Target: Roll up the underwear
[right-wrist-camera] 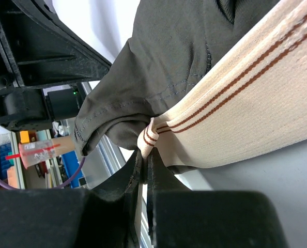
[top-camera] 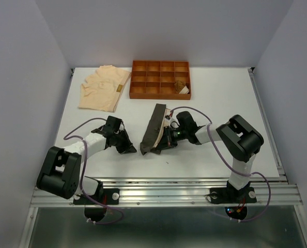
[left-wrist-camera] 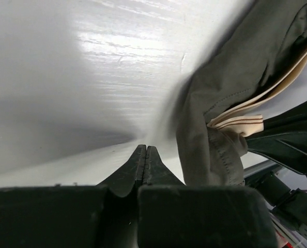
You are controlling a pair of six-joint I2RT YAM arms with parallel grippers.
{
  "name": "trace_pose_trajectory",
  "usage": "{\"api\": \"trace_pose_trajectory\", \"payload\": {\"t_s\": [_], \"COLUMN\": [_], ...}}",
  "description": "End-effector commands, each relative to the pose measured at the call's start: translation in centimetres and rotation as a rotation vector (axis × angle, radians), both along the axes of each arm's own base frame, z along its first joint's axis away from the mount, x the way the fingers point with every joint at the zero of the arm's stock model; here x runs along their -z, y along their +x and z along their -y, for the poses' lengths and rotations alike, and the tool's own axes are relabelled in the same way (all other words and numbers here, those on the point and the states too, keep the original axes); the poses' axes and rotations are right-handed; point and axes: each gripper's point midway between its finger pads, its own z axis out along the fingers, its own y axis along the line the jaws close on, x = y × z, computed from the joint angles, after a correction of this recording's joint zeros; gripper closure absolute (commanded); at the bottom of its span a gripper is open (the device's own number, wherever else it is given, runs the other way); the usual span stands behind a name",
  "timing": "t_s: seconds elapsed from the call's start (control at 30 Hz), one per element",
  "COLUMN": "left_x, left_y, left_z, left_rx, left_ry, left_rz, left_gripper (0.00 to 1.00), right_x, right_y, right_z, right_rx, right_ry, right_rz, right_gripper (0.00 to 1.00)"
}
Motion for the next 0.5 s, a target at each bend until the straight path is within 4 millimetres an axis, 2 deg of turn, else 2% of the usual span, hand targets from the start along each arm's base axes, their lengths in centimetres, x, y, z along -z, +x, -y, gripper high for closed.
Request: {"api": "trace_pose_trajectory", "payload": {"t_s": [0.0,0.07,0.2,0.4,0.47], "left_x": [0.9,0.9,0.0,-2.7,-2.9], "left_y": [-1.4,-1.7,-1.9,0.8,1.7], "left_z": [-1.2,-0.5,2.2,4.2,4.3], "left_rx": [-0.016,0.012,0.109,0.127,0.116], "left_ry": [0.047,0.014,-0.029,-0.082,-0.073], "left_rz": [-0.029,-0.023,0.028,0.136,0.154], "left_gripper": [1.0,1.0,1.0,1.0,1.0], "right_x": [0.1,0.2,0.2,0.5,0.4], "right_y": [0.5,0.5,0.5,0.4,0.2], "right_z": [0.0,0.0,0.1,0.3,0.4], "right_rx": [0.017,0.018,0.024,0.027,0.022], "right_ry": [0.008,0.007,0.004,-0.004,-0.002], "right_rz": [0.025,0.018,0.024,0.023,0.024], "right_gripper": [0.99,0.99,0.99,0.99,0.99]}}
